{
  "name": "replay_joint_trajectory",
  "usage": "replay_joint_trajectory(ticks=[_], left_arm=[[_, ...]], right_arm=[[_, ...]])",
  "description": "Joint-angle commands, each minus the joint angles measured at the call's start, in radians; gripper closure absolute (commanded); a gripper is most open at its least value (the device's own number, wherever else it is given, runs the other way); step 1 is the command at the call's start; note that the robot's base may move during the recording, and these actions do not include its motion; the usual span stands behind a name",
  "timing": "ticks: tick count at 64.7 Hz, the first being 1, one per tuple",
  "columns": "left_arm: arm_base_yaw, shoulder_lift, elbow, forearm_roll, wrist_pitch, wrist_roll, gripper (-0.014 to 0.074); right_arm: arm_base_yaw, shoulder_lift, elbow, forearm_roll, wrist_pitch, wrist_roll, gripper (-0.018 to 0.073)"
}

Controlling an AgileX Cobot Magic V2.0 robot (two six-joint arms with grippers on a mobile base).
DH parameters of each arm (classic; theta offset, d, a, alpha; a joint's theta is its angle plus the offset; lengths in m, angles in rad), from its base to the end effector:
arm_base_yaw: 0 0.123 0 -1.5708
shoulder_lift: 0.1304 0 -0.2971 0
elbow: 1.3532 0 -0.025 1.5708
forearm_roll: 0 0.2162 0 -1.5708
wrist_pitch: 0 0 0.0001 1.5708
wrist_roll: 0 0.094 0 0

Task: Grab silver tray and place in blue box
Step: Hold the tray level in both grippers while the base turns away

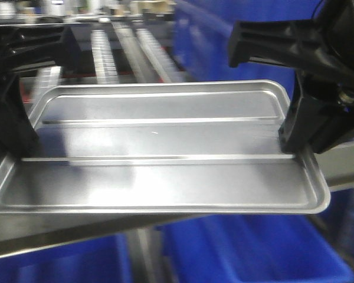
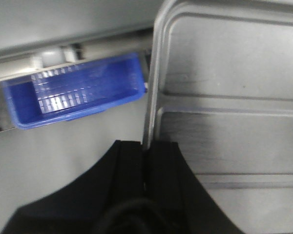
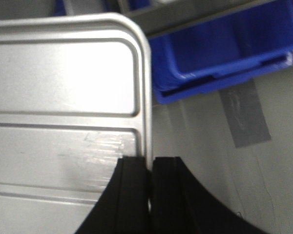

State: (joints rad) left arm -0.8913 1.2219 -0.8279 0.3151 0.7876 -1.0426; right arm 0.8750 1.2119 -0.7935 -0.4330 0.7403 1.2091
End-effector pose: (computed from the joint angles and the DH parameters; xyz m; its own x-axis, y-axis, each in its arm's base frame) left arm 0.1375 -0.1374 0.2911 -0.8820 -0.0396 -0.4696 0.0727 0.9731 -0.2186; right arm 0.1436 0.1304 0.2887 -0.8434 0.1435 -0.5178 0.0132 0.9689 0.2471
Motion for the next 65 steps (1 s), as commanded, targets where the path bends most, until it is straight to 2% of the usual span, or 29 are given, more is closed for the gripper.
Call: replay_joint_trajectory(ticks=[1, 65], left_arm=[[-0.005, -0.027, -0.026, 0.043, 0.010, -0.016, 0.0700], [-0.005, -0.027, -0.026, 0.043, 0.010, -0.016, 0.0700]], right_arm=[[-0.003, -0.031, -0.019, -0.050, 0.019, 0.003, 0.0501], [-0.003, -0.031, -0.019, -0.050, 0.019, 0.003, 0.0501]])
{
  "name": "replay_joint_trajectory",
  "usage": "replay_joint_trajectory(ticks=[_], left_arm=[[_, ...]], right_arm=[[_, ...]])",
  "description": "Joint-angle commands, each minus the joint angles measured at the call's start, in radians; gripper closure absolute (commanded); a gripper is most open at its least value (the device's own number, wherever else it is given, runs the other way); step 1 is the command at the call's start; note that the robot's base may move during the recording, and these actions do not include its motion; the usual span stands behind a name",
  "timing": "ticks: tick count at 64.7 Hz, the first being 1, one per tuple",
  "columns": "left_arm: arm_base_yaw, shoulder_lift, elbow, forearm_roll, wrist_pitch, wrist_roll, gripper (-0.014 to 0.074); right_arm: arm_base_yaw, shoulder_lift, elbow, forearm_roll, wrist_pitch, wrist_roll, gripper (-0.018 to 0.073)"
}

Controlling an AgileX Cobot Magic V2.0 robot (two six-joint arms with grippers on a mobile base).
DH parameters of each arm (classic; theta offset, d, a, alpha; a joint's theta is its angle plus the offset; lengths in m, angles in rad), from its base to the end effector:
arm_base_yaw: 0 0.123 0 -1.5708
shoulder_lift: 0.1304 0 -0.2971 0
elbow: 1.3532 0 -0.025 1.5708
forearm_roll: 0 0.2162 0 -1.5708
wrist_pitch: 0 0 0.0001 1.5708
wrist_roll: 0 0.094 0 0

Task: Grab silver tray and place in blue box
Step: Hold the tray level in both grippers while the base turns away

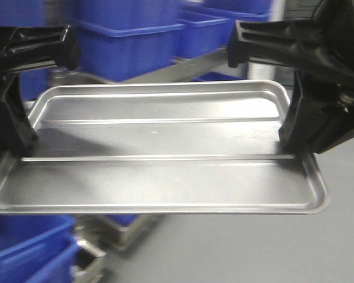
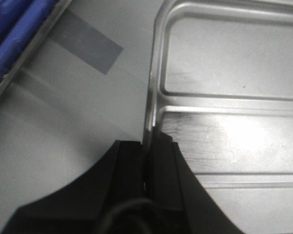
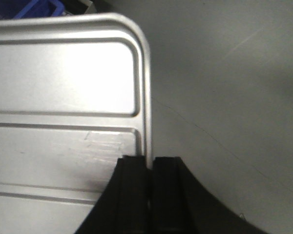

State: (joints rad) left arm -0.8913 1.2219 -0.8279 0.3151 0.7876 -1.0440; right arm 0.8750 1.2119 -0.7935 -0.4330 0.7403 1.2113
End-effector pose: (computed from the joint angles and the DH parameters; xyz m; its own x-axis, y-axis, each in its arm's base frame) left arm 0.1375 -0.1374 0.2911 -0.8821 -0.0410 -0.4693 0.0714 0.9731 -0.2192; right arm 0.1436 0.1304 0.2887 -0.8434 0.1457 -0.5172 0.0150 0.9686 0.2483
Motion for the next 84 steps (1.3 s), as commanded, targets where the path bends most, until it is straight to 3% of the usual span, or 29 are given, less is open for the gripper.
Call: replay_joint_trajectory(ticks=[1, 84], left_arm=[[-0.005, -0.027, -0.026, 0.043, 0.010, -0.015, 0.0700], [-0.005, -0.027, -0.026, 0.041, 0.010, -0.015, 0.0700]], right_arm=[[-0.003, -0.031, -0.019, -0.050, 0.019, 0.001, 0.0501], [-0.003, -0.031, -0.019, -0.050, 0.019, 0.001, 0.0501]])
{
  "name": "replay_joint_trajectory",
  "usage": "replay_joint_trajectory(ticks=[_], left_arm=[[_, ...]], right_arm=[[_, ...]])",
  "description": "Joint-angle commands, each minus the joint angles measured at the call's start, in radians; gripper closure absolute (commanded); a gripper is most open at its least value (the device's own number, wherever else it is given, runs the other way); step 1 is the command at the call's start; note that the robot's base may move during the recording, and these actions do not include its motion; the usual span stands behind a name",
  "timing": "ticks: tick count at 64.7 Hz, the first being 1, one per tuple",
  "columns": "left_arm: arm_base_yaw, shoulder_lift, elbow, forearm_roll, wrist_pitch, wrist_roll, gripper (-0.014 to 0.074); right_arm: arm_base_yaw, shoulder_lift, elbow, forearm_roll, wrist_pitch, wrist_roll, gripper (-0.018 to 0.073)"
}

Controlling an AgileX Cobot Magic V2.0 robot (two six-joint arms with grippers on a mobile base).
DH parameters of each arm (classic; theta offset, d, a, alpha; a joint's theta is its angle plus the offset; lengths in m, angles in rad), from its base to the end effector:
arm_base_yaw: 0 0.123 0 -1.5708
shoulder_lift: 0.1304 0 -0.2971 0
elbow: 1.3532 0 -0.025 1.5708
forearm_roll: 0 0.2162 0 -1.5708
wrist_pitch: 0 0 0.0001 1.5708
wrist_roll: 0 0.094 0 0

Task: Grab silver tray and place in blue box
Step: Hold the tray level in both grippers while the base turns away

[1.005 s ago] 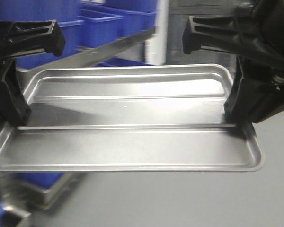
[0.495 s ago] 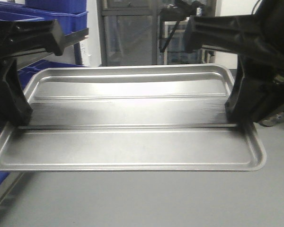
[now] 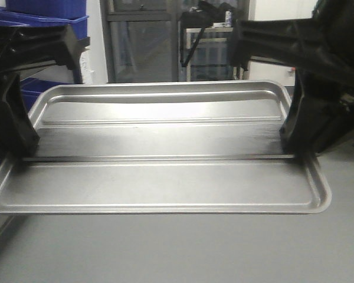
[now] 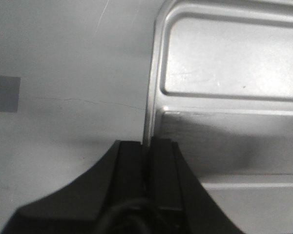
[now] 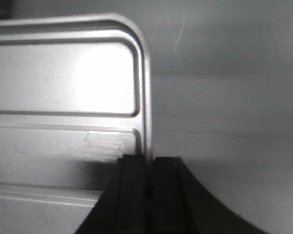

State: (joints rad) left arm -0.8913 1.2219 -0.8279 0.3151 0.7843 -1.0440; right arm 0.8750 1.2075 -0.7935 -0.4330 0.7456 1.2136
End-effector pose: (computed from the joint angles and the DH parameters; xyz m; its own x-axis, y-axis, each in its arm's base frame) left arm 0.1376 -0.1376 0.2913 -0.8813 -0.0414 -0.4707 0.0728 0.9724 -0.2217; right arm 0.1430 0.1294 0.2893 -0.8429 0.1493 -0.5170 0.0189 0.9684 0.2487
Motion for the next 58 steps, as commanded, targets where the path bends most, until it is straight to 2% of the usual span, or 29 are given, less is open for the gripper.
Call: replay_joint_trajectory(ticks=[1, 58], left_arm=[[-0.005, -0.027, -0.026, 0.041, 0.013, -0.015, 0.0700], [-0.005, -0.027, -0.026, 0.041, 0.013, -0.015, 0.0700]], right_arm=[[-0.003, -0.026, -0.019, -0.050, 0.014, -0.002, 0.0501], [-0.003, -0.026, -0.019, -0.050, 0.014, -0.002, 0.0501]])
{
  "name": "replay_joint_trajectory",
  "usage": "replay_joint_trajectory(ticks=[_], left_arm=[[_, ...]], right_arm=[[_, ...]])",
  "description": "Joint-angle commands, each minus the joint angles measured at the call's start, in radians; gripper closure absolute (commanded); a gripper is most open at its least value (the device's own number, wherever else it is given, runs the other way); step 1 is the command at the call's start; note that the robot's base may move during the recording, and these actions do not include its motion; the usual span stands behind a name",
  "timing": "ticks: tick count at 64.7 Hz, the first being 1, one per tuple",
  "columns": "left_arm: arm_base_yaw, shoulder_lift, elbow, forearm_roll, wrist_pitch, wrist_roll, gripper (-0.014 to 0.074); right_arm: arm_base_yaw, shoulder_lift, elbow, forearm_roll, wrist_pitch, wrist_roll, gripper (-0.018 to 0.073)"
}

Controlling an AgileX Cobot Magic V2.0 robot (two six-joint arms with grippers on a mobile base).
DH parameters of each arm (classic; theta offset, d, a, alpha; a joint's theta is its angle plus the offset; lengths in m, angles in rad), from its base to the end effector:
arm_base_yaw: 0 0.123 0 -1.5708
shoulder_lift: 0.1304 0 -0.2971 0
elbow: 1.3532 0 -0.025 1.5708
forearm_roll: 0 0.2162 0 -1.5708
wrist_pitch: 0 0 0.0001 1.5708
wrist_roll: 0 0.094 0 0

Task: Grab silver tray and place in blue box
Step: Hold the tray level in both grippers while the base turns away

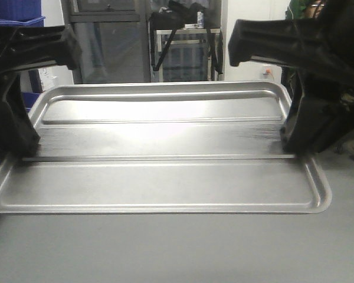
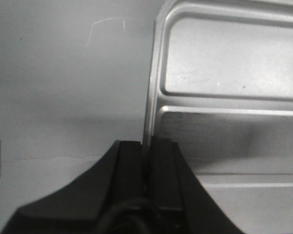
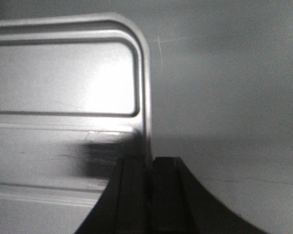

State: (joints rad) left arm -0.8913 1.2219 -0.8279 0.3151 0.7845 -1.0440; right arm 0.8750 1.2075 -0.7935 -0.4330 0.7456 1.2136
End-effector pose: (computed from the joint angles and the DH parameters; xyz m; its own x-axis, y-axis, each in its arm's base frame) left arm 0.1376 -0.1376 0.2912 -0.8814 -0.0413 -0.4706 0.0727 0.9724 -0.2215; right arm 0.1430 0.1294 0.2893 -0.8429 0.1493 -0.5170 0.0189 0.9684 0.2487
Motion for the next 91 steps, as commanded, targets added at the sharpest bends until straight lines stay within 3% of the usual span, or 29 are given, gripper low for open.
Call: replay_joint_trajectory(ticks=[1, 91], left_arm=[[-0.005, -0.027, -0.026, 0.041, 0.013, -0.015, 0.0700], [-0.005, -0.020, -0.026, 0.039, 0.013, -0.015, 0.0700]], right_arm=[[-0.003, -0.026, -0.019, -0.050, 0.014, -0.002, 0.0501], [-0.006, -0.022, -0.019, -0.063, 0.055, -0.002, 0.0501]])
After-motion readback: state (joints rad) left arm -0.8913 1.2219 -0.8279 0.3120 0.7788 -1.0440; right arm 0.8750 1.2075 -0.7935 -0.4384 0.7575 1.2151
